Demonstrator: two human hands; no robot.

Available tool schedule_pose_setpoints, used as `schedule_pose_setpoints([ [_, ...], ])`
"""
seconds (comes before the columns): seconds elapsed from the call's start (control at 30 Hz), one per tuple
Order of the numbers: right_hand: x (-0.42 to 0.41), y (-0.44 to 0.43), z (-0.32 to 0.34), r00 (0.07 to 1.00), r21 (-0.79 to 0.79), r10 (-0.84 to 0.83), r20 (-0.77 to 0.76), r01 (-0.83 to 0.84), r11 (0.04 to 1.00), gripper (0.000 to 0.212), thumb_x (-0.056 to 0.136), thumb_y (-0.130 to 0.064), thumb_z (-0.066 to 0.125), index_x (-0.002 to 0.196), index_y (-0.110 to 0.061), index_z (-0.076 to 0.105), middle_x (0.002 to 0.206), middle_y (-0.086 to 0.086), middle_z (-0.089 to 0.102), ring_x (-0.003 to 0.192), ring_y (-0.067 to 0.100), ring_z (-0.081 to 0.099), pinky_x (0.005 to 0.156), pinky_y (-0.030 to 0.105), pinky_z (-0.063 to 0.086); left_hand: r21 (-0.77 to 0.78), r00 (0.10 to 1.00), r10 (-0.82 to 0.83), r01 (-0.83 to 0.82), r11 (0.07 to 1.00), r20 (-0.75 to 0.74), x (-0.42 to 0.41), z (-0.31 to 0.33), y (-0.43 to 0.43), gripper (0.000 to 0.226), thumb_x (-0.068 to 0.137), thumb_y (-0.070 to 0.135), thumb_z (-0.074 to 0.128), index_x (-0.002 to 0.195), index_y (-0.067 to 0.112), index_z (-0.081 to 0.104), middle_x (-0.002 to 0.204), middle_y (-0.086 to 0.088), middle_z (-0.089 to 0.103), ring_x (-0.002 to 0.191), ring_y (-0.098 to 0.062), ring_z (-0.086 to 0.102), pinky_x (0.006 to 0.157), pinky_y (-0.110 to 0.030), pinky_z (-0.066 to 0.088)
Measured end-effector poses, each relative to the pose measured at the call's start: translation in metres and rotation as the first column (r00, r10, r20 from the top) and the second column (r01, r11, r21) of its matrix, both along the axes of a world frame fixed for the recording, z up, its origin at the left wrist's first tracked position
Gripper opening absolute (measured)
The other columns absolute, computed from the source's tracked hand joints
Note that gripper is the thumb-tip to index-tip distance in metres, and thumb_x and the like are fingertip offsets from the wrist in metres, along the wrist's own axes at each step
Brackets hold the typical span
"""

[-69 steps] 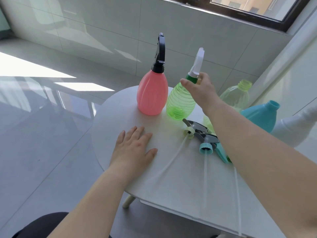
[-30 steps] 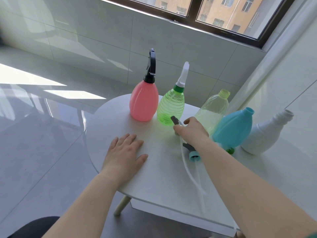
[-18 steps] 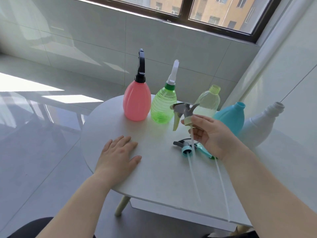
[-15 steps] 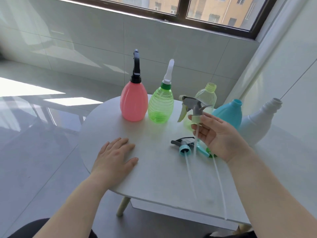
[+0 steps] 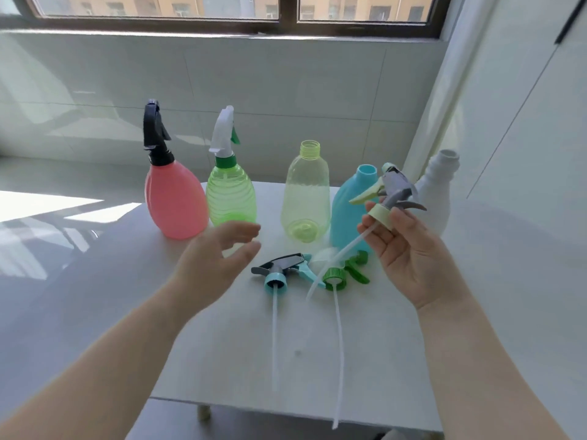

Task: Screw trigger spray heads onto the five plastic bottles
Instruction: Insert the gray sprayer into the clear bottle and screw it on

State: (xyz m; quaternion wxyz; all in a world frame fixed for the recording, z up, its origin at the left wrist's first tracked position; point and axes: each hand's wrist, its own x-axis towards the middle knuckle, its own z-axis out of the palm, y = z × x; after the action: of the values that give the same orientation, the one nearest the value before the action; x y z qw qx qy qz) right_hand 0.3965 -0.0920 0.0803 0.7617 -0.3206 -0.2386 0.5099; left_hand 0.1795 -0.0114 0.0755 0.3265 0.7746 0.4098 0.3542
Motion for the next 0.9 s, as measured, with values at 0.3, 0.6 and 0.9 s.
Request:
schedule_pose_setpoints([
  [0.3, 0.026, -0.013, -0.005, 0.999, 0.065, 0.012, -0.052, -0.008, 0.998, 0.02, 0.066, -0.016, 0.053, 0.074, -0.015, 0.072, 0.078, 0.002, 0.075, 0.071, 0.013, 0.07, 0.065, 0.024, 0.057, -0.069, 0.997, 0.076, -0.078, 0.995, -0.032, 0.087, 0.0, 0.043, 0.091, 0.069, 0.033, 0.071, 0.139, 0.023, 0.014, 0.146, -0.002, 0.026, 0.128, -0.015, 0.03, 0.104, -0.033, 0.028],
  [0.6, 0.026, -0.007, -0.009, 0.996, 0.095, 0.039, -0.08, -0.031, 0.995, 0.019, 0.063, -0.012, 0.058, 0.078, -0.013, 0.069, 0.083, 0.003, 0.075, 0.074, 0.015, 0.07, 0.071, 0.025, 0.057, -0.227, 0.997, 0.044, -0.028, 0.973, 0.067, 0.102, -0.008, 0.069, 0.098, 0.064, 0.031, 0.076, 0.138, 0.027, 0.013, 0.14, -0.002, 0.039, 0.127, -0.017, 0.031, 0.094, -0.028, 0.024],
  [0.9, 0.029, -0.012, -0.012, 0.999, 0.081, -0.018, -0.034, 0.02, 0.997, 0.021, 0.068, -0.017, 0.053, 0.086, -0.014, 0.064, 0.083, 0.001, 0.075, 0.078, 0.014, 0.07, 0.07, 0.024, 0.057, -0.051, 0.988, 0.097, -0.091, 0.995, 0.119, 0.094, 0.004, 0.047, 0.065, 0.064, 0.025, 0.076, 0.118, 0.025, 0.038, 0.114, 0.009, 0.049, 0.106, -0.005, 0.041, 0.082, -0.012, 0.029],
])
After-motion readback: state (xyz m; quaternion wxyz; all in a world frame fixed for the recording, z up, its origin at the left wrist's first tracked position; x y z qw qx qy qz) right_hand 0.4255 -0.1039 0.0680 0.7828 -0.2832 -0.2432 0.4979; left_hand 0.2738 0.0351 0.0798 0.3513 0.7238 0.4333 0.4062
